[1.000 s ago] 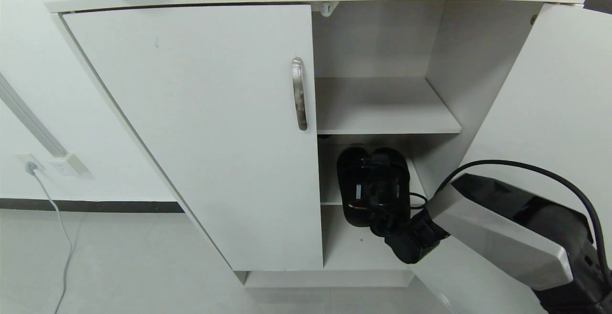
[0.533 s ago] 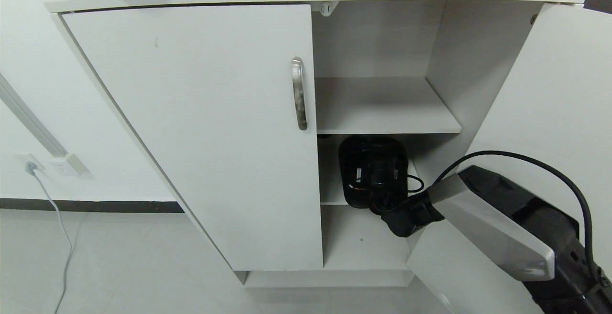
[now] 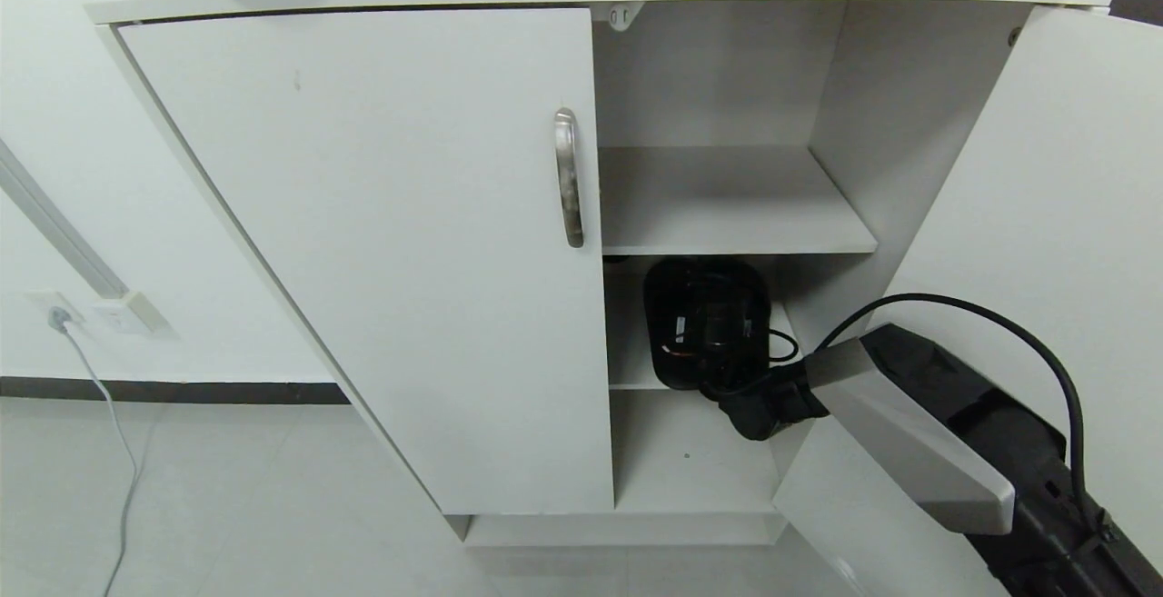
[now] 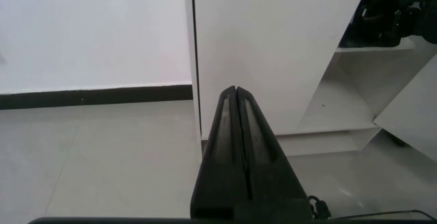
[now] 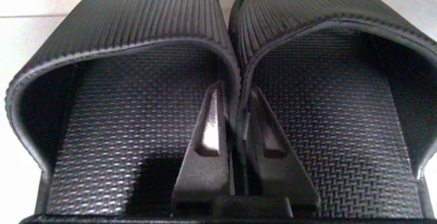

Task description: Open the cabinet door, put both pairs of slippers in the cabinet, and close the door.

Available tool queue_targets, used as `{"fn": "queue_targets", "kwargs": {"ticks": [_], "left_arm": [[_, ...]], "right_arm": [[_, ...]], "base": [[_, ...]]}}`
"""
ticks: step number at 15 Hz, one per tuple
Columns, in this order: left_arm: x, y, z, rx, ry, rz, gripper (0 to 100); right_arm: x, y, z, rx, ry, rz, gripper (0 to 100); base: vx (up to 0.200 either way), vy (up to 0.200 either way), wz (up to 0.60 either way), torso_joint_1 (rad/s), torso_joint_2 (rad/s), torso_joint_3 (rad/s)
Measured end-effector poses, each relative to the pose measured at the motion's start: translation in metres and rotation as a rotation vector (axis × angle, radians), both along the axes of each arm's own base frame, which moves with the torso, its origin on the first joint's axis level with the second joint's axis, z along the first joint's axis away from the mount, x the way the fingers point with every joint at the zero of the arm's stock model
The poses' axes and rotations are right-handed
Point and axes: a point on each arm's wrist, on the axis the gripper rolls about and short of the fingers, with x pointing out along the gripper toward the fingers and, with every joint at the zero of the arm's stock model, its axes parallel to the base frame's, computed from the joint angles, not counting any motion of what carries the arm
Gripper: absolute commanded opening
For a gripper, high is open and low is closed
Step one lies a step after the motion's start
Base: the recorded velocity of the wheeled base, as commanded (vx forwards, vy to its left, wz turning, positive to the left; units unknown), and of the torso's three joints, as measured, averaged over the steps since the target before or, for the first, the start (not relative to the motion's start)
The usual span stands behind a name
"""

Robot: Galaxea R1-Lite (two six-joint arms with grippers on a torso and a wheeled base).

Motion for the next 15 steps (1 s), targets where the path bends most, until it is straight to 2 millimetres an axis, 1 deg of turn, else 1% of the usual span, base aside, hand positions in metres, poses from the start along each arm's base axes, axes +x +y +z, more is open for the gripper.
{"fn": "queue_targets", "kwargs": {"ticks": [4,6,8,9,12,15], "left_arm": [[0.000,0.000,0.000,0.000,0.000,0.000,0],[0.000,0.000,0.000,0.000,0.000,0.000,0],[0.000,0.000,0.000,0.000,0.000,0.000,0],[0.000,0.000,0.000,0.000,0.000,-0.001,0],[0.000,0.000,0.000,0.000,0.000,-0.001,0],[0.000,0.000,0.000,0.000,0.000,0.000,0]], "right_arm": [[0.003,-0.002,-0.008,-0.003,0.008,-0.009,100],[0.001,-0.003,-0.011,-0.006,0.013,-0.008,100],[-0.006,-0.003,-0.012,-0.010,0.019,-0.001,100],[-0.011,-0.003,-0.013,-0.010,0.019,0.003,100],[-0.035,-0.005,-0.015,-0.017,0.023,0.026,100],[-0.064,-0.010,-0.006,-0.010,0.008,0.045,100]], "base": [[0.000,0.000,0.00,0.000,0.00,0.000],[0.000,0.000,0.00,0.000,0.00,0.000],[0.000,0.000,0.00,0.000,0.00,0.000],[0.000,0.000,0.00,0.000,0.00,0.000],[0.000,0.000,0.00,0.000,0.00,0.000],[0.000,0.000,0.00,0.000,0.00,0.000]]}}
